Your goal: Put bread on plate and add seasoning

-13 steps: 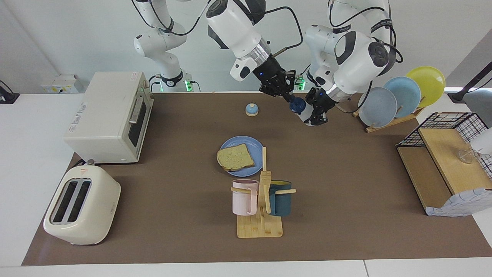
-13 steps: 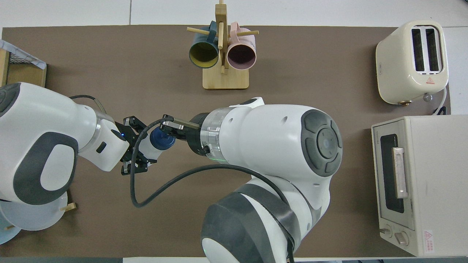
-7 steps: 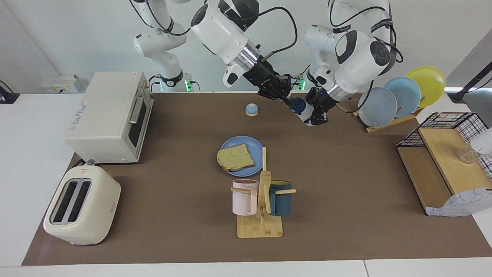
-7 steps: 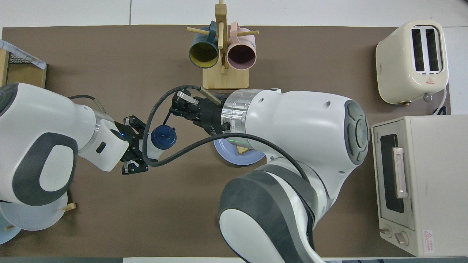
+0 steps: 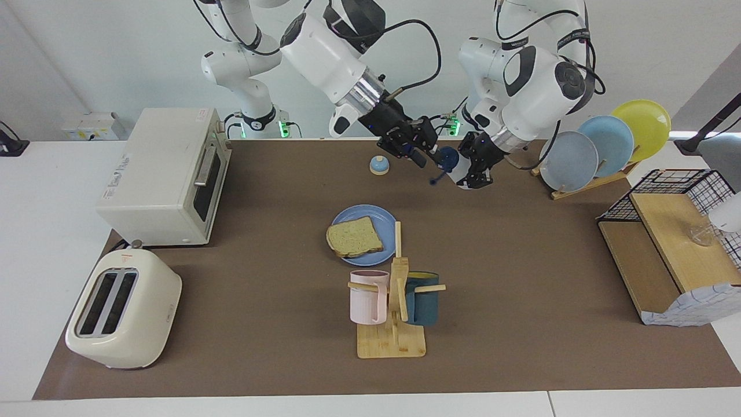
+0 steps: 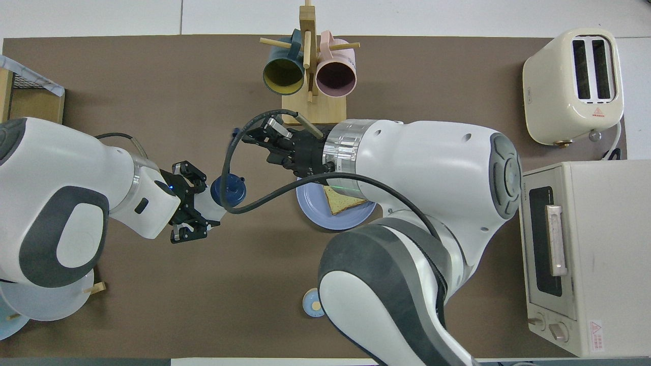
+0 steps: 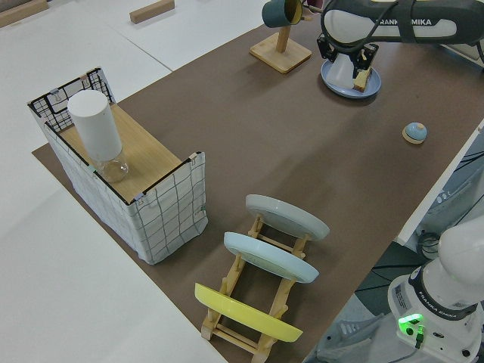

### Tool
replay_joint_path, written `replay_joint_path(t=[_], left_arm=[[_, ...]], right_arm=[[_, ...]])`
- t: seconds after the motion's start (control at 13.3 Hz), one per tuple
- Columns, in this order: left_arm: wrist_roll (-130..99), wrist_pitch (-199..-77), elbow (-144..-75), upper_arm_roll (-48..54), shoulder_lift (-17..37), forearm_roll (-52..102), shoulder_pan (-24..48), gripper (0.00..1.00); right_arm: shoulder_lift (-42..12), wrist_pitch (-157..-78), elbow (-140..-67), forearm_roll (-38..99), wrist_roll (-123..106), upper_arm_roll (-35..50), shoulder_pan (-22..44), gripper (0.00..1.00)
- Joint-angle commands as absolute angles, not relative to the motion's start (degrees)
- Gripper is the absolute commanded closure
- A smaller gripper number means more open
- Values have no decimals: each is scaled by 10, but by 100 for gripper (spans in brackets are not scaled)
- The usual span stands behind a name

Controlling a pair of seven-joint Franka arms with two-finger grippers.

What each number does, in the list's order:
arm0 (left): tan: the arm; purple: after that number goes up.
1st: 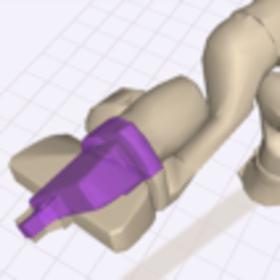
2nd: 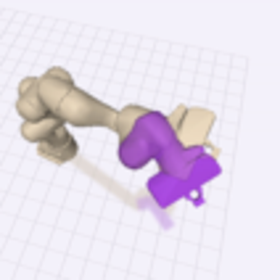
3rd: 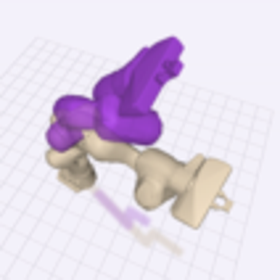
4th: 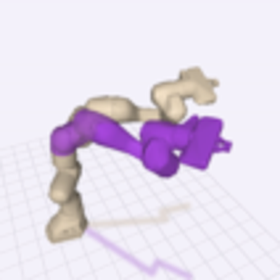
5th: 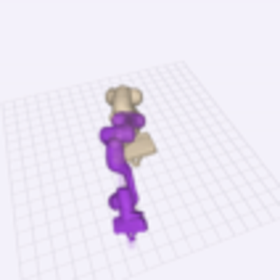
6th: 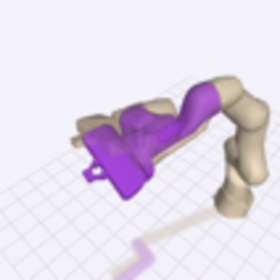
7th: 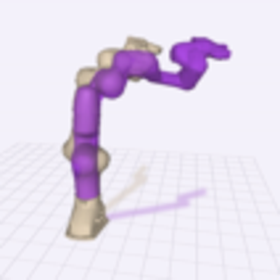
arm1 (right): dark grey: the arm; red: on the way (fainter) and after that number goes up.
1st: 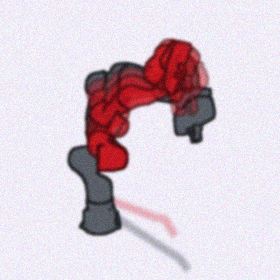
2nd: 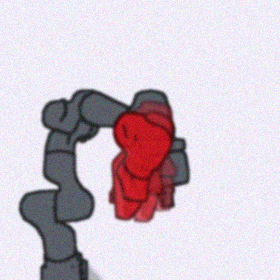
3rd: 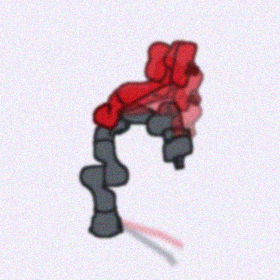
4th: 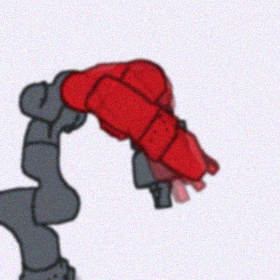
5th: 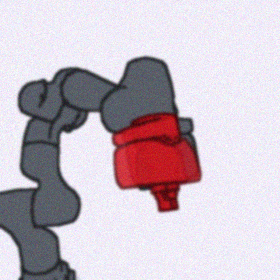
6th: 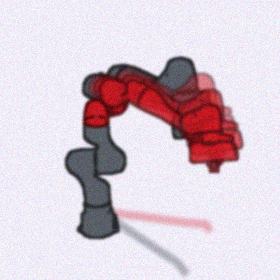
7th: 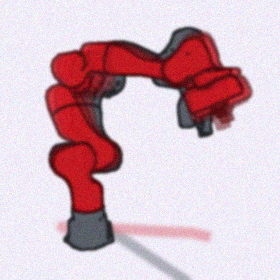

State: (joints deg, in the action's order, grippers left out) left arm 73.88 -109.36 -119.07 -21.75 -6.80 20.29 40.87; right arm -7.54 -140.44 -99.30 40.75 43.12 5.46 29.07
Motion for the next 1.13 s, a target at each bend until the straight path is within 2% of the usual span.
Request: replay_joint_path(t=[0.0,0.15,0.38,0.45,0.6,0.83,1.05], left_arm=[[706,-1142,-1206,-219,-76,199,403,100],[645,-1204,-1214,-218,-72,199,401,100],[565,-1282,-1218,-217,-53,208,403,100],[534,-1308,-1218,-218,-41,224,403,100],[437,-1338,-1215,-217,-28,236,403,100],[307,-1450,-1216,-215,1,252,408,100],[308,-1594,-1216,-213,61,305,410,100]], right_arm=[[-44,-1404,-1048,392,394,60,250,0],[-45,-1384,-1052,361,377,57,212,0],[-39,-1108,-993,170,240,57,118,0],[-19,-1037,-979,135,212,58,92,0],[10,-961,-972,84,193,58,64,0],[54,-913,-1015,61,102,56,37,0],[41,-944,-995,-2,68,47,31,0]])
